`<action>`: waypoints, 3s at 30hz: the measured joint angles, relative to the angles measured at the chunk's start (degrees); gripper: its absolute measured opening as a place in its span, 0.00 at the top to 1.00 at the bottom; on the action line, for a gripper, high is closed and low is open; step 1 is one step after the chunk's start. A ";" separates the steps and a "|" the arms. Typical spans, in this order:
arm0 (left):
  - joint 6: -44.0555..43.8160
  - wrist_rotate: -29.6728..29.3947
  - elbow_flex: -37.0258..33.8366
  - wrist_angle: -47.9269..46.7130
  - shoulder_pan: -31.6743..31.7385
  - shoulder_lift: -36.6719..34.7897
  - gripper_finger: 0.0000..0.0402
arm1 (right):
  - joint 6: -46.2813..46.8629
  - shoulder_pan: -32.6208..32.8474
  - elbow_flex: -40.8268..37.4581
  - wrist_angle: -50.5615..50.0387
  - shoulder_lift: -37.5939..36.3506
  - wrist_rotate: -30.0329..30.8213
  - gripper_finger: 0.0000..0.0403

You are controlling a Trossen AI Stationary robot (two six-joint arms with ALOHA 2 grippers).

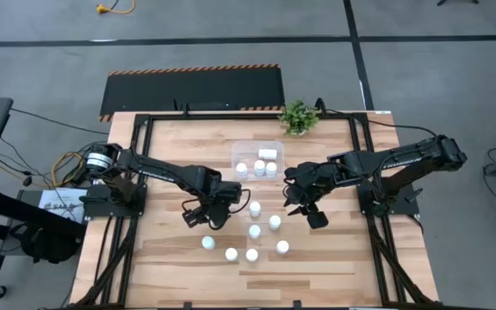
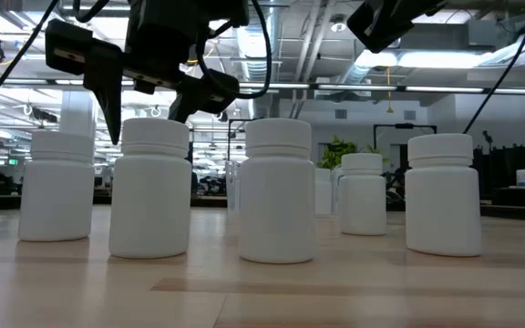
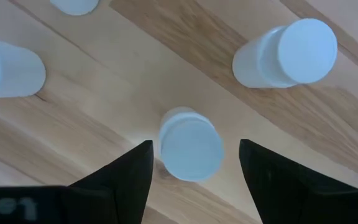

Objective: Pick and place pill bottles into a basket
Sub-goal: Put the white medicine bottle into the transparent bin

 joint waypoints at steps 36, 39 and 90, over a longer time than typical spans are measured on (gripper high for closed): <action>2.15 -0.48 -2.78 3.08 0.83 -0.02 0.44 | 0.02 -0.51 0.00 0.22 0.00 1.29 0.69; 2.13 -0.26 -2.78 3.06 0.92 -0.02 0.44 | 0.02 -0.51 0.00 0.22 0.00 1.30 0.69; -16.91 1.78 3.83 -6.91 -7.42 -2.36 0.41 | -1.40 -0.38 0.00 -0.30 0.00 2.80 0.69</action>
